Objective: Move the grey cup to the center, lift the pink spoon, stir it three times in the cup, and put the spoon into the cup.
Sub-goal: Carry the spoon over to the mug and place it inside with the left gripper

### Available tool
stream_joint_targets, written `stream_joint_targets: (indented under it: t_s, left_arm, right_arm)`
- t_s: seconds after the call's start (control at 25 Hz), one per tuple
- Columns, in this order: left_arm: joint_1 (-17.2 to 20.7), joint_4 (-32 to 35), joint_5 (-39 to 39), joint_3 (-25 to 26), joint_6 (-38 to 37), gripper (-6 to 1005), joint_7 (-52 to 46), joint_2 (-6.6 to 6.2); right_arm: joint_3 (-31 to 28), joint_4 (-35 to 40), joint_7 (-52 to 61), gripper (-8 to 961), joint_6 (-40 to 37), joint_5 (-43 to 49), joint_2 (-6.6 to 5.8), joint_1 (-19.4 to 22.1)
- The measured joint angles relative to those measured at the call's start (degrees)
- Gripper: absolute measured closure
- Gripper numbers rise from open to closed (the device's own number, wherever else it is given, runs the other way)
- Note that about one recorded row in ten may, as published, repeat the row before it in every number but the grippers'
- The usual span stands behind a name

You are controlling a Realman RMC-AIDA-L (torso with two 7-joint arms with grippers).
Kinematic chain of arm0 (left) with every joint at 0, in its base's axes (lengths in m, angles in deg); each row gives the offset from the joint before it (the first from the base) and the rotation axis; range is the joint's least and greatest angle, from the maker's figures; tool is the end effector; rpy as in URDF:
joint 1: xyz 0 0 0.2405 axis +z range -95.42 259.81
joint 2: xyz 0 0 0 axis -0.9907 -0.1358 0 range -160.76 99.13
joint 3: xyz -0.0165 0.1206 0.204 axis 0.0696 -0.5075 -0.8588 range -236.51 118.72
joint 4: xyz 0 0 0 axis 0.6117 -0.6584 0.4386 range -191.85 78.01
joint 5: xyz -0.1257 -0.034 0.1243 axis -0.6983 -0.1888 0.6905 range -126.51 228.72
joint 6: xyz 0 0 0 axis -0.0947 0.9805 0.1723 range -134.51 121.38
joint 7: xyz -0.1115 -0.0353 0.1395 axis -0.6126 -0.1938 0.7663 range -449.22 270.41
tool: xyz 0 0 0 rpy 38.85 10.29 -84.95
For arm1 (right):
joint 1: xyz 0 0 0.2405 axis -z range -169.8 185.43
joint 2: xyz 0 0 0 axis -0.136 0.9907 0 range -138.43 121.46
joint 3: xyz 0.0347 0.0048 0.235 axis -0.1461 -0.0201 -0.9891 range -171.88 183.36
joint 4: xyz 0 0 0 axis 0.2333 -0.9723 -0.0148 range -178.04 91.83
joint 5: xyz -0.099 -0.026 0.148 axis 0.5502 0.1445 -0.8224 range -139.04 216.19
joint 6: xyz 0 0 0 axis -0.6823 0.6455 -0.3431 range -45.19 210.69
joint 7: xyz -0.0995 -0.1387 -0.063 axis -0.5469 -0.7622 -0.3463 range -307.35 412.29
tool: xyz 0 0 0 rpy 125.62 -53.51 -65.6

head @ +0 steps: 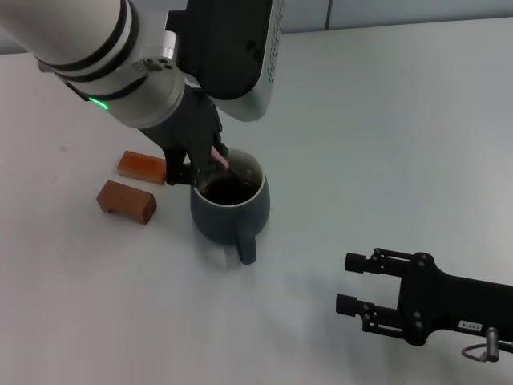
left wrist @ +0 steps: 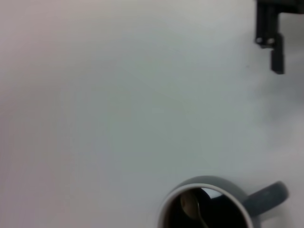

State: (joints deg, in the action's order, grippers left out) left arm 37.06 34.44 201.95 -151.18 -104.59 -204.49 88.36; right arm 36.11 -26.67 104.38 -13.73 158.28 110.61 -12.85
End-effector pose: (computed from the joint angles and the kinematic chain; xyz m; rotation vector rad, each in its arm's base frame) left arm -0.0990 0.3188 -0.0324 -2.7941 0.5042 0.7865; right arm 0.2473 0.2161 -0.0618 -2.7158 0.6075 0.9402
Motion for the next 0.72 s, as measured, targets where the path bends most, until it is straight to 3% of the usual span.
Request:
stream_joint_targets:
  t_s: [0.32,0.52,0.72]
  left_arm:
    - [-1.32,-2.79,3.17,0.5,-2.12,865,-0.77,0.0]
    - [-1.59,-1.82,0.76,1.16,-5.46,865,-0.75,0.0]
    - [-1.18,-1.14,-2.8,1.84,-4.23,865,-0.63,0.0]
  right_arm:
    - [0.19,0.0,0.25,301,-0.1,0.0,-0.1,0.02]
    - [0.21,0.0,0.28,301,-0.13,0.0,-0.09,0.02]
    - [0.21,0.0,0.3,301,-0.13,0.0,-0.09,0.1]
